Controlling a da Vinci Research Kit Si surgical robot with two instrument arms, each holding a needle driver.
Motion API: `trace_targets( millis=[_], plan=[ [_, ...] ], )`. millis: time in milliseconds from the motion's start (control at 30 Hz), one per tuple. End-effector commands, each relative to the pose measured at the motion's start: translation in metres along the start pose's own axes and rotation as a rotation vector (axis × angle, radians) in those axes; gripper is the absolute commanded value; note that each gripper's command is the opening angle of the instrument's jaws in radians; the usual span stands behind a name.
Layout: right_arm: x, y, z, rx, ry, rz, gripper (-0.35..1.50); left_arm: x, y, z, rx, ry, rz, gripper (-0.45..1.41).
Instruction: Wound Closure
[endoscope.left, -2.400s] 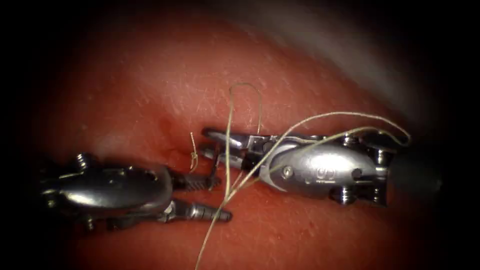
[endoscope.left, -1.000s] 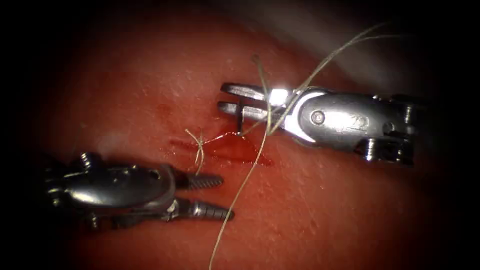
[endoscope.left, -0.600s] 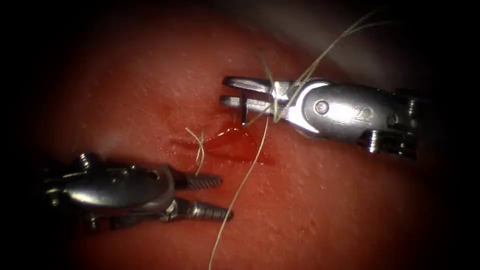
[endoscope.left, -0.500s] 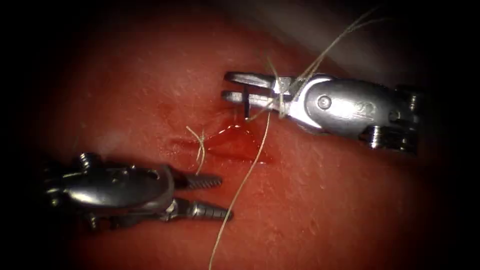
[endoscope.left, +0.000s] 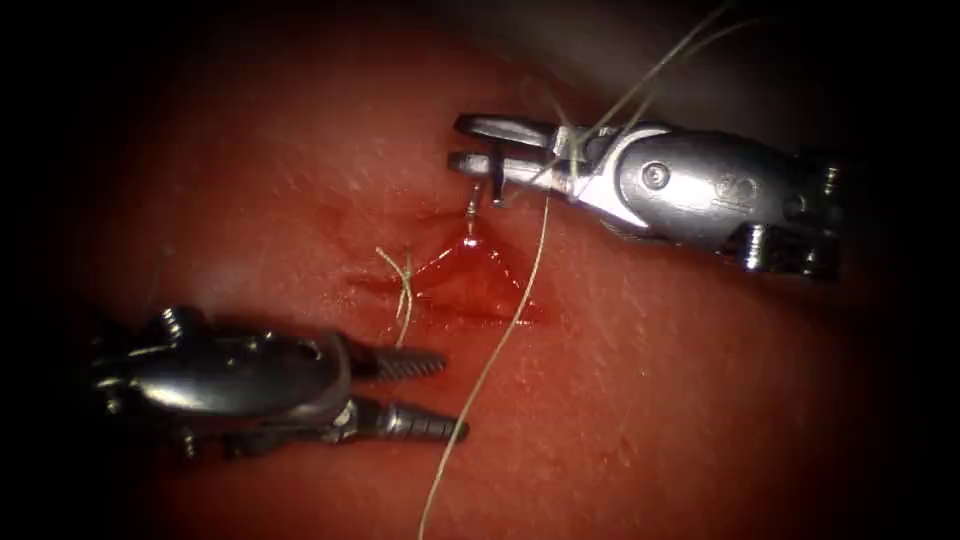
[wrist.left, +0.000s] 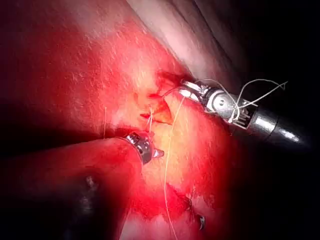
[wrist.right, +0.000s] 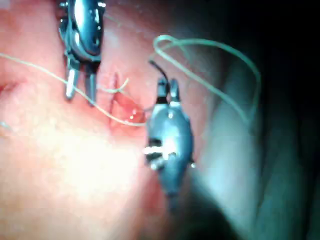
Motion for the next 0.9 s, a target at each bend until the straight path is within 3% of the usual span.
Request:
trace_targets(
  millis=[33,300,467,700,900],
  plan=[
    [-0.0005,0.0005,0.0008,0.001,0.0,0.003,-0.35,-0.0004,0.0001,0.0007,-0.001,-0.001,-0.001,0.46],
    [-0.0013,0.0006,0.001,0.023,-0.031,0.138,-0.35,-0.0004,0.0001,0.0007,0.0,-0.004,-0.001,0.46],
    [-0.0025,-0.0006,0.0015,0.054,-0.075,0.291,-0.35,-0.0004,0.0001,0.0006,0.0,-0.004,0.0,0.46],
    [-0.0033,-0.0006,0.0013,0.082,-0.124,0.544,-0.35,-0.0004,0.0001,0.0006,-0.001,-0.004,0.0,0.46],
    [-0.0035,-0.0001,0.0007,0.089,-0.141,0.668,-0.35,-0.0005,0.0,0.0005,0.002,-0.012,0.001,0.46]
  ],
)
